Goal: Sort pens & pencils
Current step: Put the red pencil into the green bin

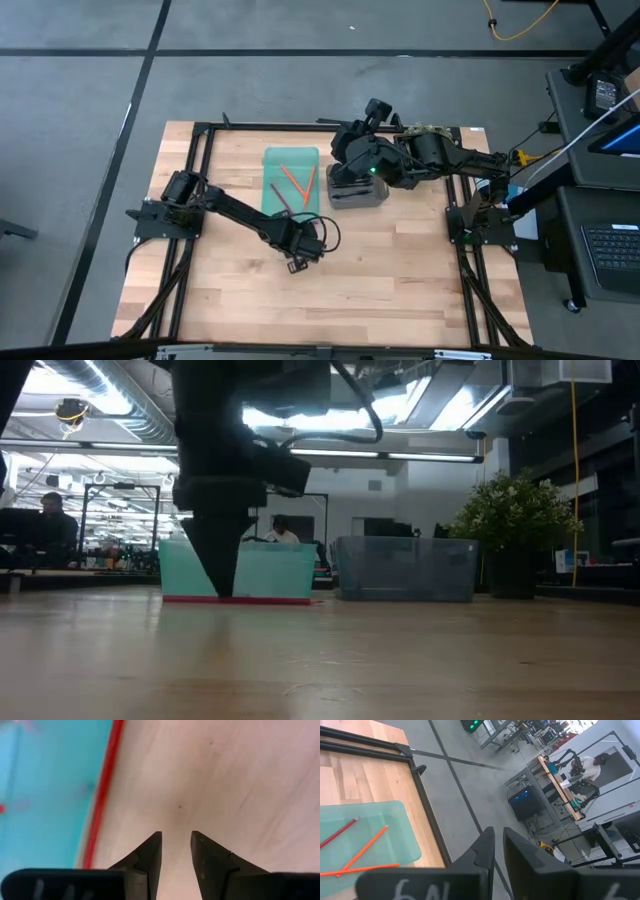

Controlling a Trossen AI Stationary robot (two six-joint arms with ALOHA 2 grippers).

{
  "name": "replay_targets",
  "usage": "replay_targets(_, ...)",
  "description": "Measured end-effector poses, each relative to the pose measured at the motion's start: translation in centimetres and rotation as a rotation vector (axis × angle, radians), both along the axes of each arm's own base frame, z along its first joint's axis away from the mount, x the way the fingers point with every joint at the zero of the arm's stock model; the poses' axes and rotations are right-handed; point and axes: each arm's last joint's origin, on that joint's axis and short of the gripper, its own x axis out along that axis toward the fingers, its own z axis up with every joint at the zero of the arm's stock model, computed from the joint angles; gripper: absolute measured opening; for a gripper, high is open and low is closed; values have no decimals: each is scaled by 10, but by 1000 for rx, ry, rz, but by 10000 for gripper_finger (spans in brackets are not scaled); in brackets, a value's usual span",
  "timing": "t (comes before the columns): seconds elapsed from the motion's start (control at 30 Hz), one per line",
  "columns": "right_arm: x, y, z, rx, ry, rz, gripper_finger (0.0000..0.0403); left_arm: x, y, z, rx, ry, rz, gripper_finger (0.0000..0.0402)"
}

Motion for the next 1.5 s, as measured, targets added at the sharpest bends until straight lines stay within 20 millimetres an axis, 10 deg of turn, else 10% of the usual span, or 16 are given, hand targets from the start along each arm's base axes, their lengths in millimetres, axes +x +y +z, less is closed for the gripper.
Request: replay_targets(1.5,0,0,0,3,0,2,42,3,47,-11,107,39,-76,98)
